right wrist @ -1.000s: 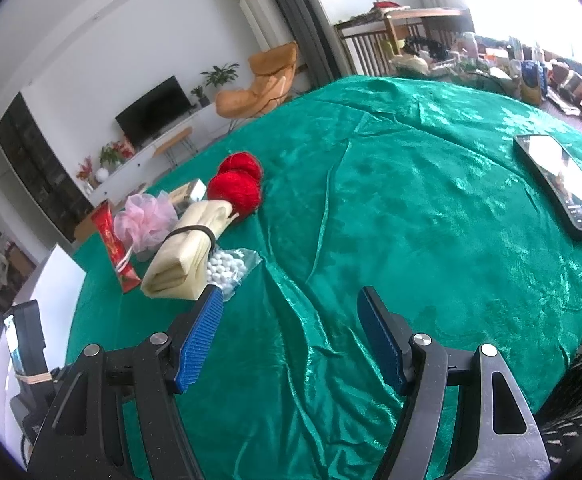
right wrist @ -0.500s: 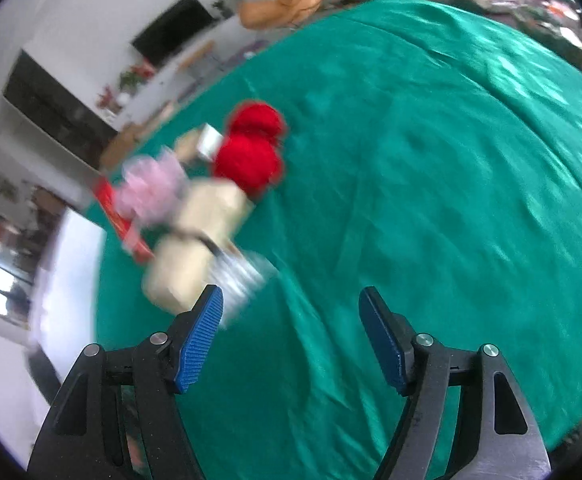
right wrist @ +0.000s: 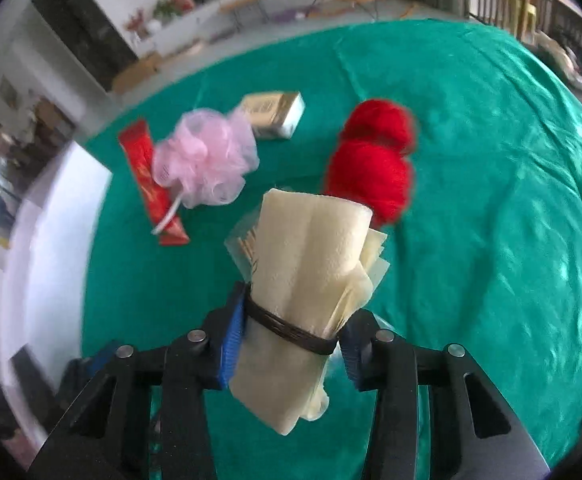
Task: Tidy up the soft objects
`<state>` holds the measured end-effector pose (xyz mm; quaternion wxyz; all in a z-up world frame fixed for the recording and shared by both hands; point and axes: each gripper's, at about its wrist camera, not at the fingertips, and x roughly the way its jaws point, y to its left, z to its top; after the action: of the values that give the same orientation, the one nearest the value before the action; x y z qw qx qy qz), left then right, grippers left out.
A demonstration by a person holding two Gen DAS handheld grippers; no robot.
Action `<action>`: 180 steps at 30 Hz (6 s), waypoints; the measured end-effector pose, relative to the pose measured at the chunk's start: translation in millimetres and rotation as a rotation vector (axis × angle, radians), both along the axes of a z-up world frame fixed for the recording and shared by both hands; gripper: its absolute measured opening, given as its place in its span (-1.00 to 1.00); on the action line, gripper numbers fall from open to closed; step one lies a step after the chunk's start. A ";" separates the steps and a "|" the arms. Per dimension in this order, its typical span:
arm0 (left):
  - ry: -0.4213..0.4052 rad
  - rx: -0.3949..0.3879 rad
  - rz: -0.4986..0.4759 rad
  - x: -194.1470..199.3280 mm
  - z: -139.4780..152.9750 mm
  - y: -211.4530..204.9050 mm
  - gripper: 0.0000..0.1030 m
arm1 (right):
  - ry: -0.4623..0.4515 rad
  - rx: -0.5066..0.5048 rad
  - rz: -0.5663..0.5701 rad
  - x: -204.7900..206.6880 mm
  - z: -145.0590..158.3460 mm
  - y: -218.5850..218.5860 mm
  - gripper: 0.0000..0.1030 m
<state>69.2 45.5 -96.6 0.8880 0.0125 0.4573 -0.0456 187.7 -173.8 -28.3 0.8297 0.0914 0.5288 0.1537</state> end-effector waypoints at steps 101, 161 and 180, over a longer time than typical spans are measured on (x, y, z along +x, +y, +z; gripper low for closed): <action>0.010 -0.449 0.103 67.4 70.6 35.2 0.99 | -0.247 -0.270 0.050 -59.1 -68.2 5.9 0.64; -0.004 -0.001 0.036 28.2 -16.0 -0.8 1.00 | -0.249 -0.273 0.045 -58.7 -65.9 6.4 0.66; 0.001 -0.004 0.028 29.6 -13.4 -1.9 1.00 | -0.249 -0.272 0.045 -58.2 -65.4 6.2 0.66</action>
<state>98.8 43.5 -110.0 0.8884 0.0045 0.4579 -0.0341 129.5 -167.7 -93.7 0.8897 -0.0532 0.4401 0.1093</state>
